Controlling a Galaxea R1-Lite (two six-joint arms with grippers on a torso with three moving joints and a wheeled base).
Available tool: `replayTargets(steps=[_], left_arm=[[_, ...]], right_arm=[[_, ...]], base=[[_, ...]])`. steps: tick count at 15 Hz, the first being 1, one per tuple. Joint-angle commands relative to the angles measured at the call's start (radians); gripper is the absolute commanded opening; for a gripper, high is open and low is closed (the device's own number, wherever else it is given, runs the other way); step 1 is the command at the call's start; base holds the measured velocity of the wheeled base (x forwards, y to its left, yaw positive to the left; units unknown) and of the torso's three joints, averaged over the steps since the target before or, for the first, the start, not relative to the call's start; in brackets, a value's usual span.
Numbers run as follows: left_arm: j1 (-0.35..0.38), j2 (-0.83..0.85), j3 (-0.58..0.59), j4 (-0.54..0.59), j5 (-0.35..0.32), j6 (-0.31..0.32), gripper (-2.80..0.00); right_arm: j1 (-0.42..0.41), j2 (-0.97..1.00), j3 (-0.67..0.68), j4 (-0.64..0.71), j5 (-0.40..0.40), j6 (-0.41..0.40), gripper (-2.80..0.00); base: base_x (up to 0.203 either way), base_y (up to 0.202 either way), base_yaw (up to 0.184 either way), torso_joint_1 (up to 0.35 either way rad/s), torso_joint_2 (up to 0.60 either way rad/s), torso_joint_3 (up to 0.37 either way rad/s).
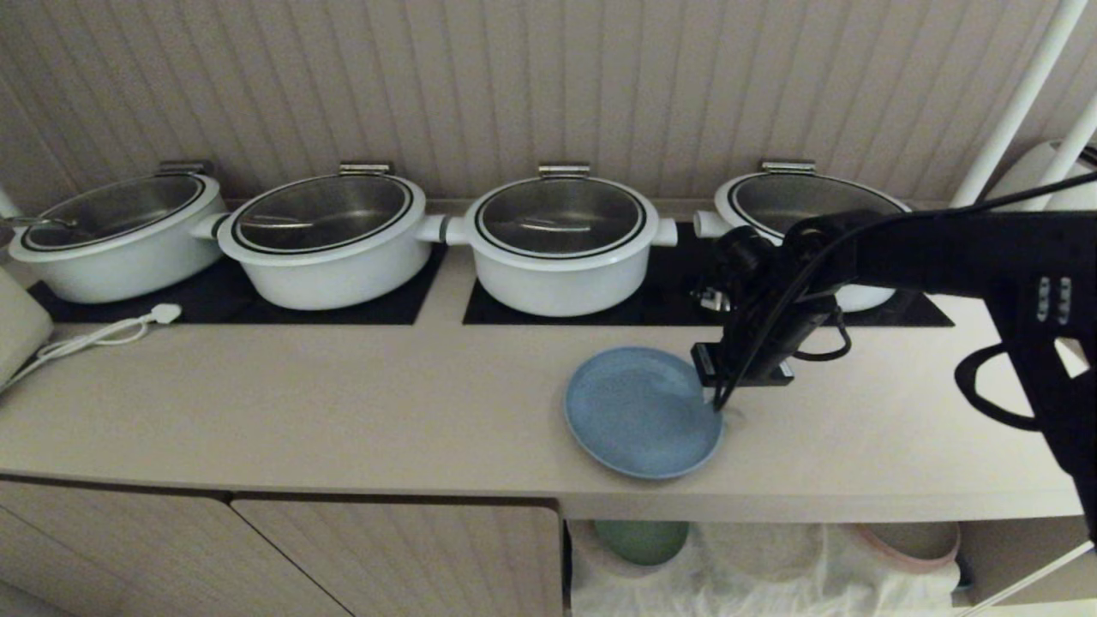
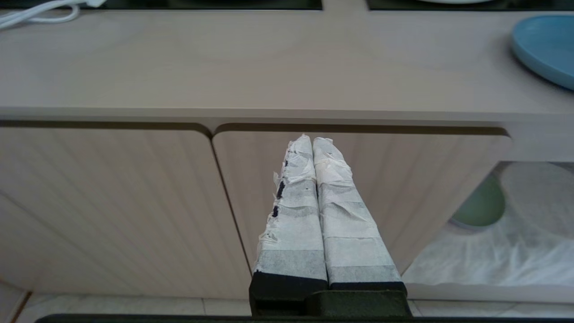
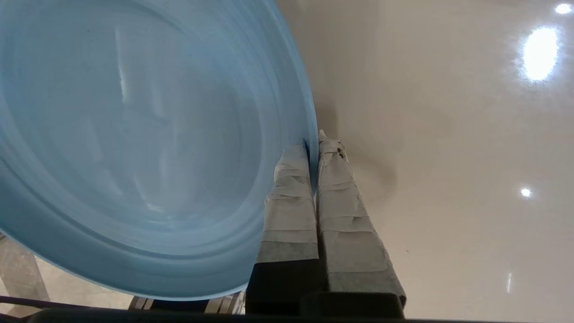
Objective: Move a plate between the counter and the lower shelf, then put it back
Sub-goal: Pick up the plate
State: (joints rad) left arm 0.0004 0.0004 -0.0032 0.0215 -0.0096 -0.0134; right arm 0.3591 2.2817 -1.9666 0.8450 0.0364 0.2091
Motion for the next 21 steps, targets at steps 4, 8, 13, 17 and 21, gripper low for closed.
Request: replayTargets(steps=[4, 8, 13, 17, 21], left_arm=[[0.000, 0.000, 0.000, 0.000, 0.000, 0.000, -2.80], [0.000, 0.000, 0.000, 0.000, 0.000, 0.000, -2.80], [0.000, 0.000, 0.000, 0.000, 0.000, 0.000, -2.80], [0.000, 0.000, 0.000, 0.000, 0.000, 0.000, -2.80], [0.000, 0.000, 0.000, 0.000, 0.000, 0.000, -2.80]], right_arm=[[0.000, -0.011, 0.002, 0.017, -0.001, 0.001, -2.80], [0.000, -0.048, 0.003, 0.069, 0.002, 0.001, -2.80], [-0.003, -0.112, 0.025, 0.118, 0.002, 0.059, -2.80], [-0.010, -0.206, 0.131, 0.116, 0.006, 0.076, -2.80], [-0.022, -0.305, 0.234, 0.109, 0.008, 0.107, -2.80]], base=[[0.000, 0.000, 0.000, 0.000, 0.00, 0.000], [0.000, 0.000, 0.000, 0.000, 0.00, 0.000], [0.000, 0.000, 0.000, 0.000, 0.00, 0.000], [0.000, 0.000, 0.000, 0.000, 0.00, 0.000], [0.000, 0.000, 0.000, 0.000, 0.00, 0.000]])
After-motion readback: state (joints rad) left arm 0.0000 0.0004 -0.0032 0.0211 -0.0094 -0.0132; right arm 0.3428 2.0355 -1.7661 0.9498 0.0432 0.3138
